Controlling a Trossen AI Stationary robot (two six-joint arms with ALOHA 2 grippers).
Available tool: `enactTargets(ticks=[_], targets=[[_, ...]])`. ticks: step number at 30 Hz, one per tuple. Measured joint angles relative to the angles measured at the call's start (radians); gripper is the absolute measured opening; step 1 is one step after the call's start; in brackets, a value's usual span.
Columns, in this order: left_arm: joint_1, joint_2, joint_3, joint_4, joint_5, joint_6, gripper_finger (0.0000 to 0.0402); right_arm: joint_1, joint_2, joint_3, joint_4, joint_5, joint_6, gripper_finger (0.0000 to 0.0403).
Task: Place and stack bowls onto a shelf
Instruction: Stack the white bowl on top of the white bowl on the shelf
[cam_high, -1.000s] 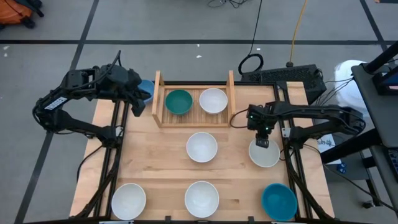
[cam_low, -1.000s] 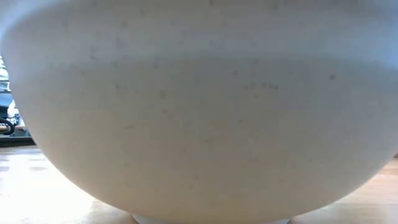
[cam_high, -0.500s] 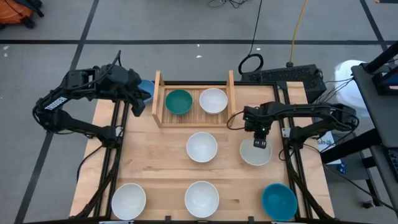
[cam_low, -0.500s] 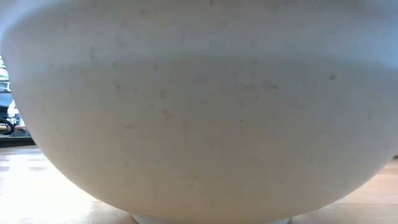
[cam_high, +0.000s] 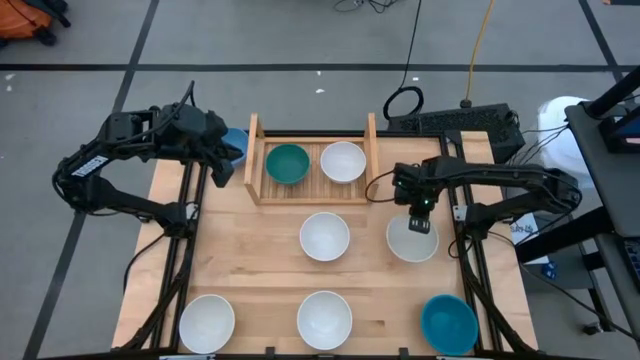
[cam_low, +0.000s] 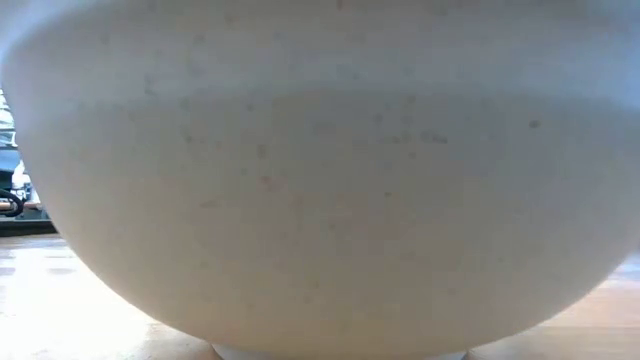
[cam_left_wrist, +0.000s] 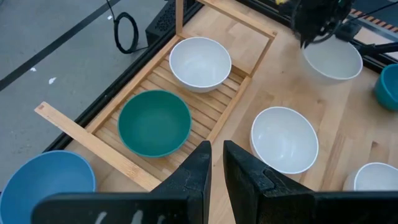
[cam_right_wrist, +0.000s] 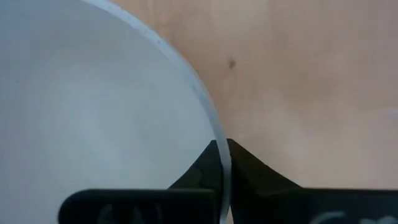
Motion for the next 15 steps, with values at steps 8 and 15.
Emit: enactTargets(ticks=[8, 15], targets=[[0.0, 0.0, 0.0, 0.0, 0.0, 0.001, 0.0047, -0.001, -0.002, 0.288, -0.259, 0.149, -0.01, 0.0001], [0.0, 0.0, 0.0, 0.0, 0.0, 0.001, 0.0047, 0.0, 0.008, 0.544, -0.289, 0.166, -0.003, 0.0]])
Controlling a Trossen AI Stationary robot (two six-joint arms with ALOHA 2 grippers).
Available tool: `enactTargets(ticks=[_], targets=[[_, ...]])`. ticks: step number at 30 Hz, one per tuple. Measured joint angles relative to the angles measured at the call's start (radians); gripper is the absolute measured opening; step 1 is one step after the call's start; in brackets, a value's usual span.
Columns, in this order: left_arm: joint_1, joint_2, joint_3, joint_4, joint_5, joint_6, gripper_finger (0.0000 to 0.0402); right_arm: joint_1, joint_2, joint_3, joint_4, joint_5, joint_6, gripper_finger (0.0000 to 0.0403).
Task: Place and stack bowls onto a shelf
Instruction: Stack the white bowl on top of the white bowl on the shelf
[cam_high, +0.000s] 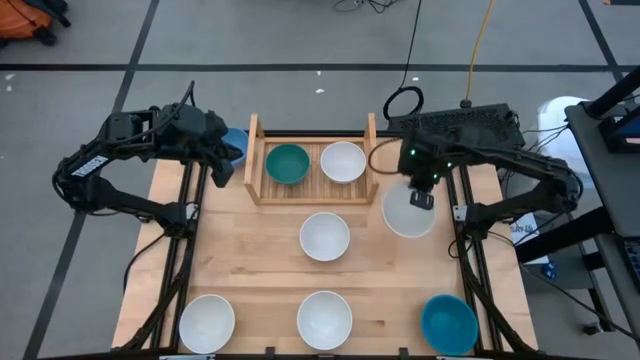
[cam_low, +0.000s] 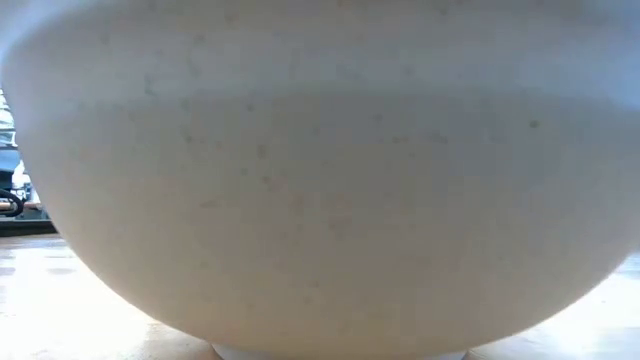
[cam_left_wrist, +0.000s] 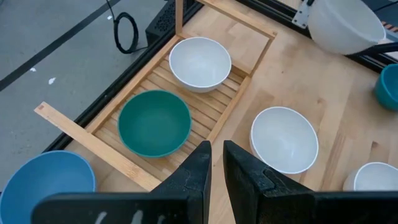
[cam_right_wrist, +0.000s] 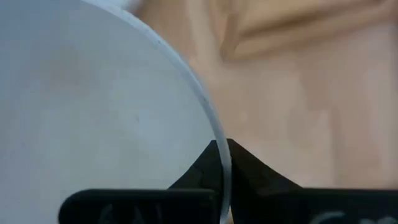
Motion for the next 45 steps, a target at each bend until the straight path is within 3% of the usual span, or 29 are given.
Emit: enactTargets(ticks=[7, 15, 24, 45], targets=[[0.0, 0.0, 0.0, 0.0, 0.0, 0.0, 0.0047, -0.001, 0.099, 0.254, 0.001, 0.117, -0.05, 0.0], [0.0, 0.0, 0.0, 0.0, 0.0, 0.004, 0.0047, -0.05, 0.311, 0.531, 0.023, 0.187, -0.155, 0.0], [0.0, 0.0, 0.0, 0.0, 0.0, -0.001, 0.0047, -0.12, 0.539, 0.8, 0.053, 0.186, -0.305, 0.0], [0.0, 0.0, 0.0, 0.0, 0.0, -0.02, 0.0047, -0.2, 0.856, 0.828, 0.182, 0.103, -0.475, 0.0]])
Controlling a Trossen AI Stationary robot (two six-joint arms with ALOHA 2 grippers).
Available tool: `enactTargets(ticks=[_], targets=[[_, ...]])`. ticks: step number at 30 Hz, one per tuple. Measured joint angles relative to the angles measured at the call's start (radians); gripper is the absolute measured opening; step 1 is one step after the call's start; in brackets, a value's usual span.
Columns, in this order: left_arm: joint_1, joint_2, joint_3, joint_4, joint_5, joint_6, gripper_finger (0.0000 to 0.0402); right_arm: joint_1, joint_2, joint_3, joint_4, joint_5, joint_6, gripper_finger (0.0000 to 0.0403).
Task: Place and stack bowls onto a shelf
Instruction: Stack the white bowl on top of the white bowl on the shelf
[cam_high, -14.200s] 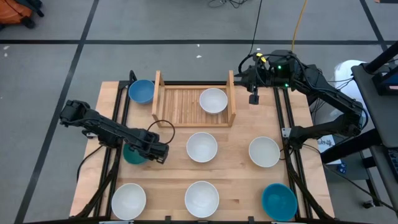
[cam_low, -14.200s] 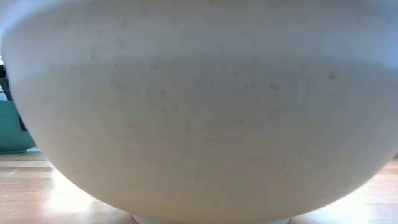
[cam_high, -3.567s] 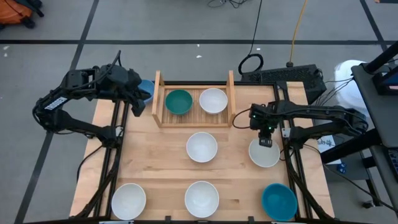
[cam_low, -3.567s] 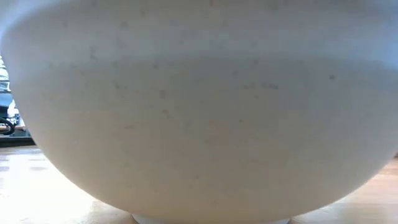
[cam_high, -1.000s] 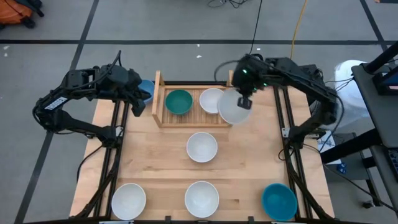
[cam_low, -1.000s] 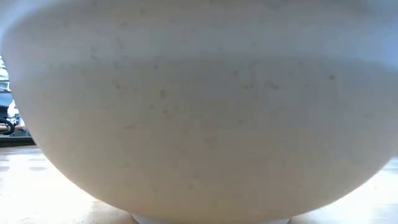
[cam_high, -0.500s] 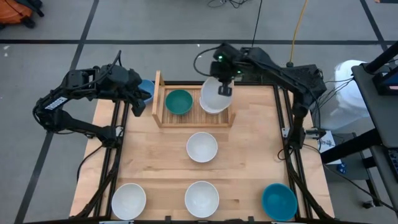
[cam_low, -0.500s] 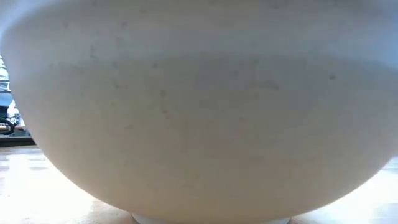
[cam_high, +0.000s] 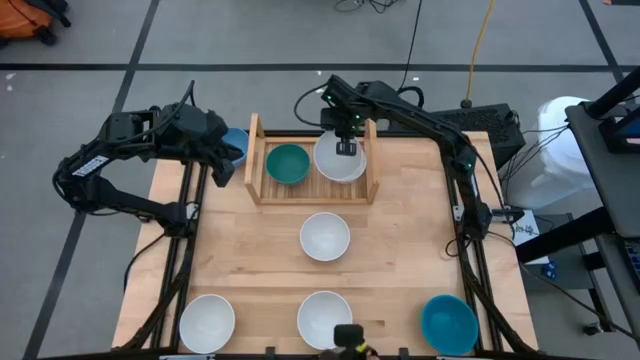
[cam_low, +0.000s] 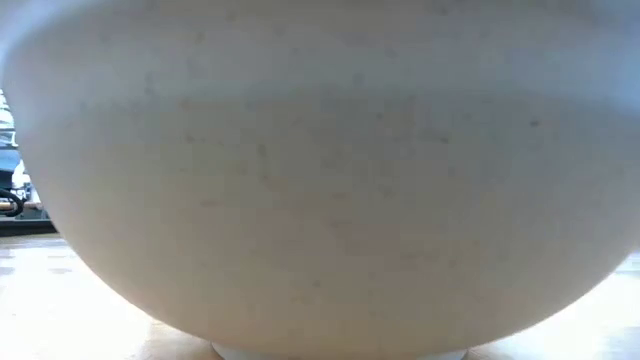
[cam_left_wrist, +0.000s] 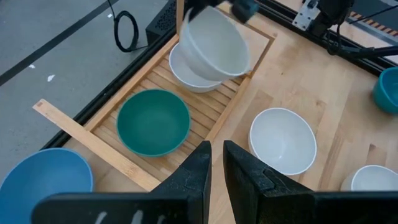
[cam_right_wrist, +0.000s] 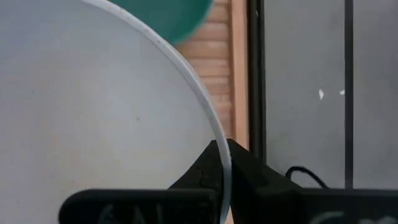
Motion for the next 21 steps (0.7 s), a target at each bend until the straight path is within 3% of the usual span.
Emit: enactTargets(ticks=[12, 21], targets=[[0.0, 0.0, 0.0, 0.0, 0.0, -0.005, 0.0047, -0.097, 0.062, 0.0, -0.004, -0.001, -0.021, 0.0], [0.0, 0.0, 0.0, 0.0, 0.0, -0.004, 0.0047, -0.158, 0.061, -0.039, -0.082, -0.083, -0.008, 0.0]])
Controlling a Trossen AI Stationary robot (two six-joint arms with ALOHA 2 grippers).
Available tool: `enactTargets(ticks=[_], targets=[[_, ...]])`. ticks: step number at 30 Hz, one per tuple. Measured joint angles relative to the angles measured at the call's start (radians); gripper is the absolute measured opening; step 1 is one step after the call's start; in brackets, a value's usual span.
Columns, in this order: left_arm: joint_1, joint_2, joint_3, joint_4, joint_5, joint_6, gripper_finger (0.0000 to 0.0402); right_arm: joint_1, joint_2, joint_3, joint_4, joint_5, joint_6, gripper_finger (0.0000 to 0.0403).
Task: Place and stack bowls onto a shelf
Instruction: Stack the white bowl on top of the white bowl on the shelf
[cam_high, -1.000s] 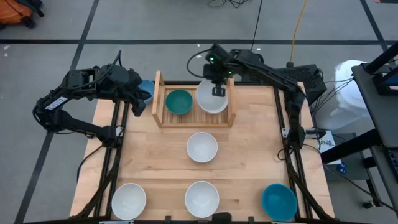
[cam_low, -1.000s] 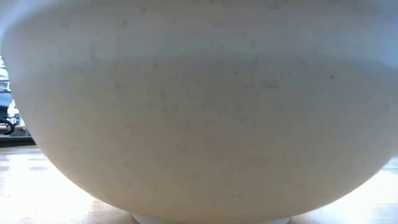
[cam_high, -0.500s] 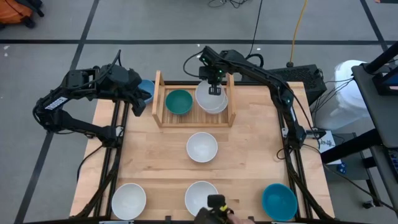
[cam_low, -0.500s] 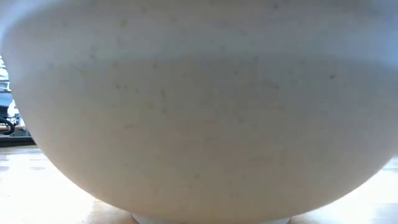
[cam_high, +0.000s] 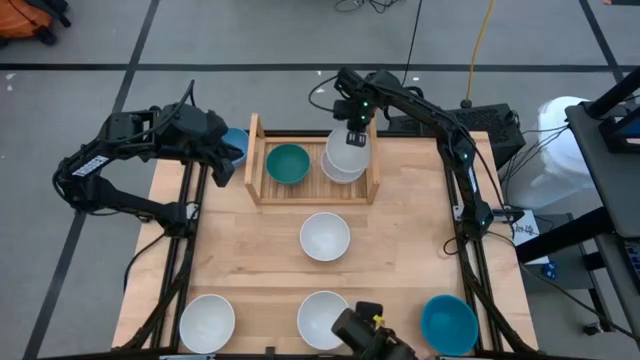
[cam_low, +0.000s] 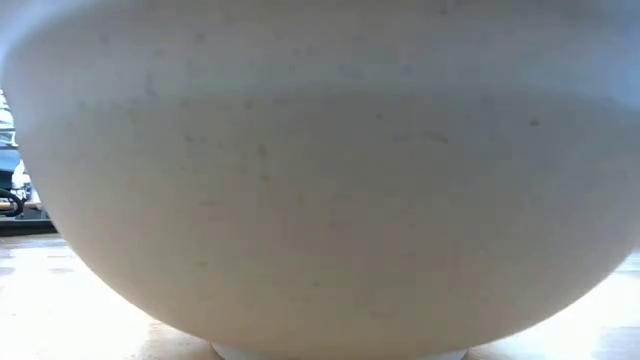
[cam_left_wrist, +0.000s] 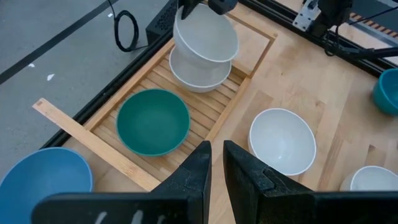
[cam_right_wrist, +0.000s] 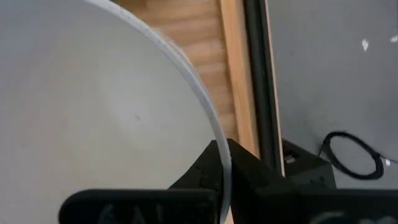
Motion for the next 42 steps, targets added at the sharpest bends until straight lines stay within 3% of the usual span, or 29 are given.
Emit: enactTargets(ticks=[11, 29, 42], targets=[[0.0, 0.0, 0.0, 0.0, 0.0, 0.0, 0.0047, -0.003, 0.001, -0.172, 0.076, -0.069, -0.035, 0.0], [0.0, 0.0, 0.0, 0.0, 0.0, -0.024, 0.0047, 0.024, 0.001, -0.193, 0.171, -0.099, -0.108, 0.0001], [0.0, 0.0, 0.0, -0.015, 0.0, -0.019, 0.0047, 0.024, -0.002, -0.193, 0.205, -0.095, -0.09, 0.0075]])
